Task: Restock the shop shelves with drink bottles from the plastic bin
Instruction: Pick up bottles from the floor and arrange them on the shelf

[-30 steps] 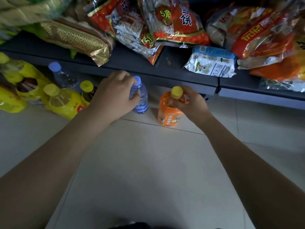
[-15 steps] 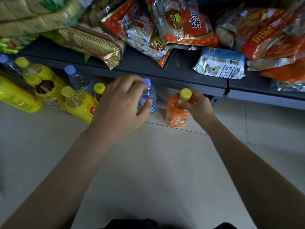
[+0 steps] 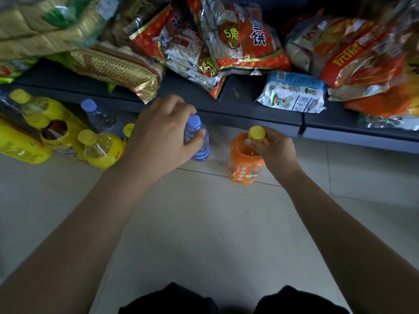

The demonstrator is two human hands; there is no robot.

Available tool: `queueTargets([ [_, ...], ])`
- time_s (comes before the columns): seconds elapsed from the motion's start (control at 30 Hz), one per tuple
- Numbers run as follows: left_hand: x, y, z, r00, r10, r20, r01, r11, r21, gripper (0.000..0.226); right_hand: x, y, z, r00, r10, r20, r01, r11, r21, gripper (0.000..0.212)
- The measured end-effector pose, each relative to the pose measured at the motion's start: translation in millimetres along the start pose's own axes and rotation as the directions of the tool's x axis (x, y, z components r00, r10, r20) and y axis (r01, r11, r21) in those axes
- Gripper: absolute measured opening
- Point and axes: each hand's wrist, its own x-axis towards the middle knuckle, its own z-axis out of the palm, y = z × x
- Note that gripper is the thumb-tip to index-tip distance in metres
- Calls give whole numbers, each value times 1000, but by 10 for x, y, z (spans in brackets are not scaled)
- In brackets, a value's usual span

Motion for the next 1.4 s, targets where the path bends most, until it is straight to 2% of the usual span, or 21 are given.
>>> queueTargets([
  [0.2,208,138,-835,997,-33,69,34,999,-4,46,-296,-790,-389,1000,18,-19,-17,999,44,37],
  [0.33,362,265,-1699,994,-44,95,44,999,2,46,-616,-1592,-780,1000,25,-15,-23,997,77,34],
  [0.43,513,410,-2477,994,-71,88,70,997,13,50,-876,-2293,-1113,1000,6,14,-7,996,84,21],
  [0.6,803,719,-3860,993,-97,62,94,995,46,57,-1348,-3568,-1739,993,-105,45,96,981,167,21],
  [0.7,966,915,-4633,992,-116,44,114,992,53,49,-1616,-4288,-2098,988,-142,64,128,975,183,22],
  [0.77,1046,1066,-5133,988,-141,53,139,989,42,52,-1781,-4737,-2323,984,-170,53,157,968,194,21],
  [1.0,1309,1562,-6721,988,-152,30,150,987,66,47,-2334,-6271,-3137,936,-350,35,337,921,196,13],
  [1.2,1394,1712,-7638,989,-149,-2,149,984,94,46,-2657,-7136,-3461,898,-437,-46,433,862,263,10],
  [1.4,1324,1578,-8137,990,-134,-44,137,988,69,44,-2949,-7598,-3433,877,-454,-156,480,824,303,11],
])
